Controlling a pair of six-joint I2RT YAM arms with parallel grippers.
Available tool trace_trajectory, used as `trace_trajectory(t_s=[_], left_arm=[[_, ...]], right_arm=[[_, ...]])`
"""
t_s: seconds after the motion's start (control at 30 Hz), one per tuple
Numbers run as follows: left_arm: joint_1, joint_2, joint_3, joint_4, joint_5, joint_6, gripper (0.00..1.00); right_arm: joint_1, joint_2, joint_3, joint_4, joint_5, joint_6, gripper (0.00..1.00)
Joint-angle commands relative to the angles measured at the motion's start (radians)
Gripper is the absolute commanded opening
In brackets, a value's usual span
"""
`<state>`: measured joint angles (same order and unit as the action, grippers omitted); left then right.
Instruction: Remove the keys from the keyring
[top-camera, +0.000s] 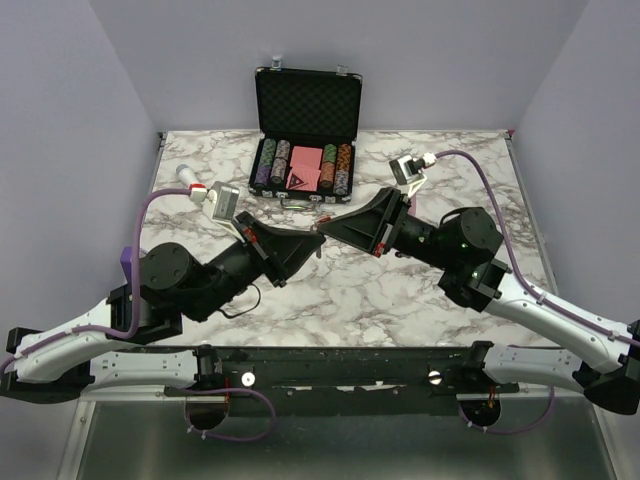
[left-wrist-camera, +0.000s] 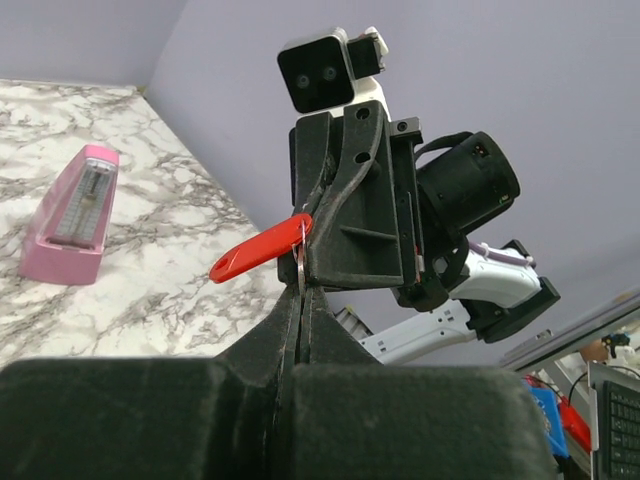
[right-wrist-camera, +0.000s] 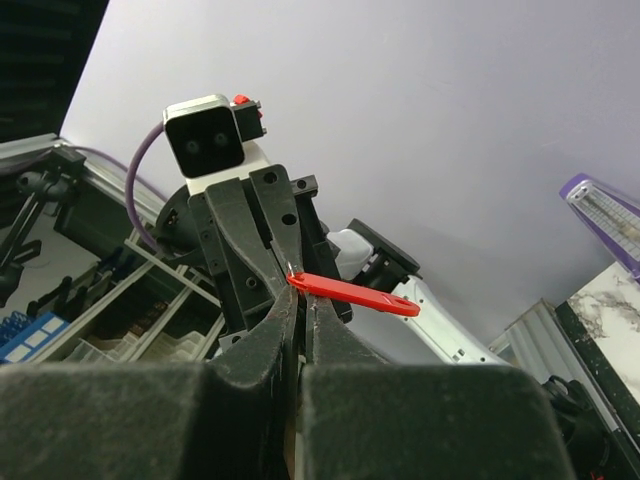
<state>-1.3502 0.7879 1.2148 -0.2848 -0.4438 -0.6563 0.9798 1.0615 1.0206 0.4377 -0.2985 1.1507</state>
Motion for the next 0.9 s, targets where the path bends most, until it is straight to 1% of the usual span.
trace_trajectory(t_s=[0.0,0.07,0.17,0.5,0.7,0.73,0.8,0.87], left_arm=[[-0.004,0.034,-0.061,-0.018,0.192,0.044,0.00],[-0.006,0.037,-0.081,0.022,0.226,0.040,0.00],[-0.006,0.051,-0.081,0.035,0.246,0.040,0.00],[-0.004,0.056,-0.044,-0.042,0.300,0.102,0.00],[-0.004,0.085,-0.008,-0.117,0.359,0.147,0.01],[-0.006,0.089,-0.005,-0.123,0.364,0.149,0.03],[-0.004,0.097,-0.004,-0.132,0.376,0.150,0.12],[-0.004,0.106,0.000,-0.140,0.384,0.147,0.29]], right_arm=[[0.007,-0.005,-0.022,0.079,-0.050,0.012,0.01],[0.008,-0.001,-0.028,0.101,-0.062,0.018,0.01],[0.008,-0.008,-0.024,0.095,-0.073,0.009,0.01],[0.008,-0.060,0.009,-0.077,-0.068,-0.086,0.01],[0.008,-0.086,0.001,-0.120,-0.071,-0.106,0.01],[0.010,-0.090,0.003,-0.128,-0.071,-0.111,0.01],[0.008,-0.095,0.009,-0.151,-0.070,-0.120,0.01],[0.010,-0.101,0.018,-0.181,-0.065,-0.135,0.01]])
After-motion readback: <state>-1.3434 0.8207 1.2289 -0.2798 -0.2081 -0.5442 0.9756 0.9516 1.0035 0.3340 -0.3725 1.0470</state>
